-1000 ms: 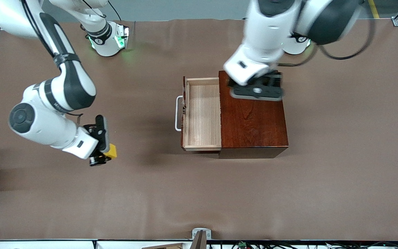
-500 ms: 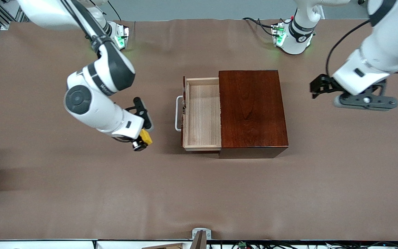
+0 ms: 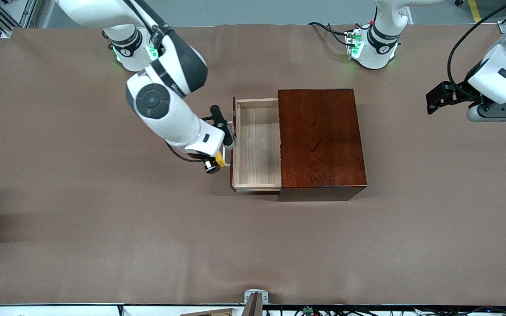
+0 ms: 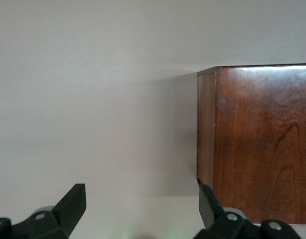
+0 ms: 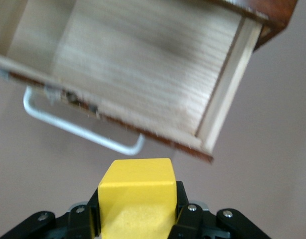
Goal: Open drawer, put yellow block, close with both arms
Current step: 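Lower the yellow cube into the open drawer with the right gripper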
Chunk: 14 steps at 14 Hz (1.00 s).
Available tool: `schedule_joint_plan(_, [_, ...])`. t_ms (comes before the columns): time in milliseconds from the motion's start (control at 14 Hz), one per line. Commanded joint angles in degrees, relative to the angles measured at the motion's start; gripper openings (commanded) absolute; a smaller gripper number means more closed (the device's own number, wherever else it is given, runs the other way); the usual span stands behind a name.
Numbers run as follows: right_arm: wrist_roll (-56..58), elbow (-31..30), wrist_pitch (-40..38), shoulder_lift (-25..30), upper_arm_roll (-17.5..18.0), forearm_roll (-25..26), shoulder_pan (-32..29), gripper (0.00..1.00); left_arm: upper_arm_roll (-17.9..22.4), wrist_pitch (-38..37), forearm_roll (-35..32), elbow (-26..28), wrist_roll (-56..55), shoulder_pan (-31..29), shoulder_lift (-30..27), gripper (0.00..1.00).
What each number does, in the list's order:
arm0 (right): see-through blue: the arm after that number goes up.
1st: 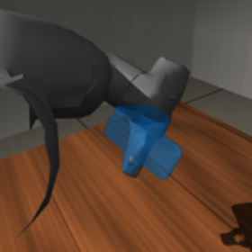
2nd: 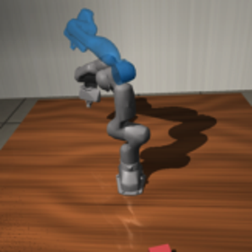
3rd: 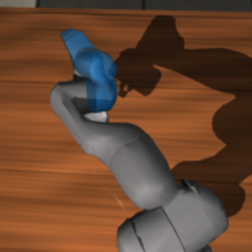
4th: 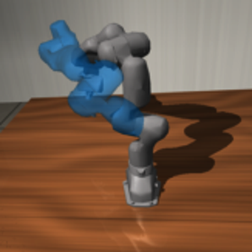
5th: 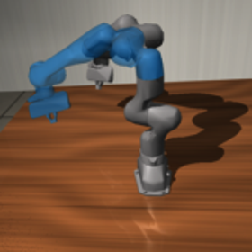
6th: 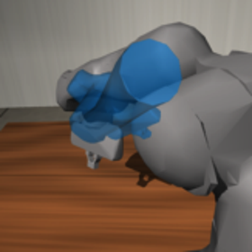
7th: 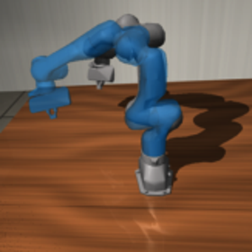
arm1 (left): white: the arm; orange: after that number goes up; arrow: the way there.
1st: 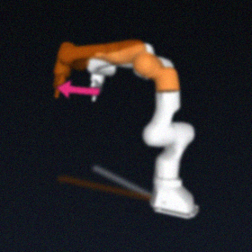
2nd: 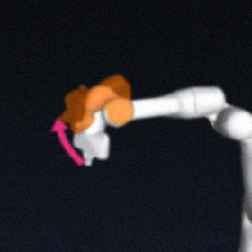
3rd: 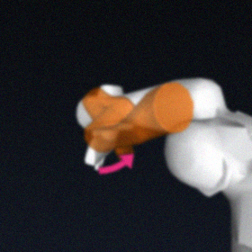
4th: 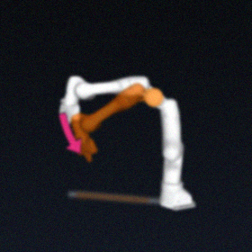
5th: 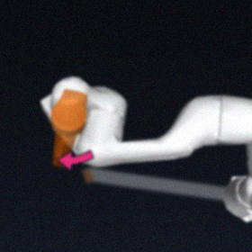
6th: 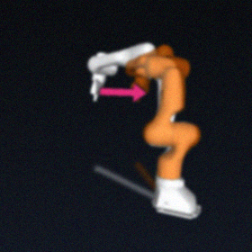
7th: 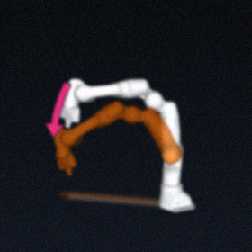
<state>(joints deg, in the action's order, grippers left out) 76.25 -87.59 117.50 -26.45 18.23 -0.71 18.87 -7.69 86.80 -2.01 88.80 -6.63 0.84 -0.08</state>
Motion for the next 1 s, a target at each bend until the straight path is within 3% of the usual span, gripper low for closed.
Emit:
schedule_joint_plan(0, [-6.18,1.98,-0.07,-1.85,-0.39,1.59,2.22,0.0,-0.4,2.05,1.66,1.64,2.66,-1.45,-1.32,1.0])
schedule_joint_plan(929, [-28.52,2.24,4.94,-6.95,-0.65,8.88,12.59,0.0,-0.75,3.72,2.89,1.38,4.34,-4.0,-0.53,1.0])
